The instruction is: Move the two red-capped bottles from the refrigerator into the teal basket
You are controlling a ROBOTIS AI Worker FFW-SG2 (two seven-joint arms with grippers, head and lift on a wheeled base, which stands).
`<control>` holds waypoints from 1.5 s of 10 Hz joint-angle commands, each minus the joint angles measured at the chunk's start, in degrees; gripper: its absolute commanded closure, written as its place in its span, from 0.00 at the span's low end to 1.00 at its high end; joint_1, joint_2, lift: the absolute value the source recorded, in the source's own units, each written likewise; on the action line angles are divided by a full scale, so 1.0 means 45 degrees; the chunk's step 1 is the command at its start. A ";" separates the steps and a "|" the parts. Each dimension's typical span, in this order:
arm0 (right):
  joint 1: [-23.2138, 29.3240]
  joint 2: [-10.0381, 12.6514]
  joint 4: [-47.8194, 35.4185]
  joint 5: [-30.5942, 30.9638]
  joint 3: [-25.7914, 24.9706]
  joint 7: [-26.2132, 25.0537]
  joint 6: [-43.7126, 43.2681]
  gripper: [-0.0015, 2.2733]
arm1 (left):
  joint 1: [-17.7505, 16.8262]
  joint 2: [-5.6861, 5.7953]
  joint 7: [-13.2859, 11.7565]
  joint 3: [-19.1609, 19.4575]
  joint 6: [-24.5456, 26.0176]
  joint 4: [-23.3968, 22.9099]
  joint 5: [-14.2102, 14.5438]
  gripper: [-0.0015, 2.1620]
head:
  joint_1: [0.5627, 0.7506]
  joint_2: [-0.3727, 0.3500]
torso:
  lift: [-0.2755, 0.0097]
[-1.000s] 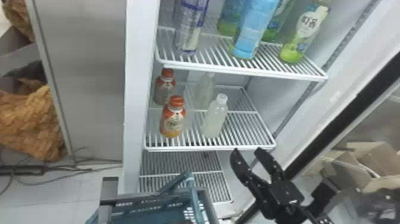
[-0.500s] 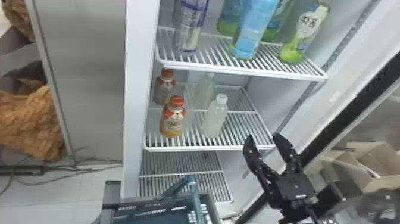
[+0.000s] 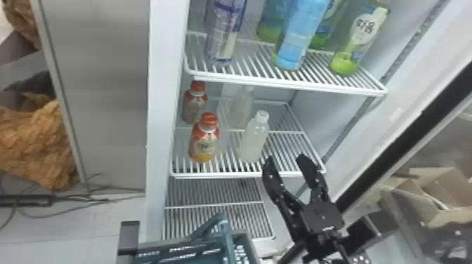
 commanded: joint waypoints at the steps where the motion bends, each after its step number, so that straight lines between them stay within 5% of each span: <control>1: 0.0019 -0.0029 0.0019 -0.0118 0.0064 -0.0017 -0.0010 0.19 | 0.0056 -0.0027 0.0000 0.0039 0.0000 -0.0014 -0.0006 0.52 | 0.70 0.03 | 0.17; 15: 0.0300 0.0107 -0.0106 -0.0194 0.0013 -0.0115 0.0209 0.19 | 0.0119 -0.0066 -0.0059 0.0090 -0.0094 -0.0045 0.0070 0.52 | 0.70 0.03 | 0.17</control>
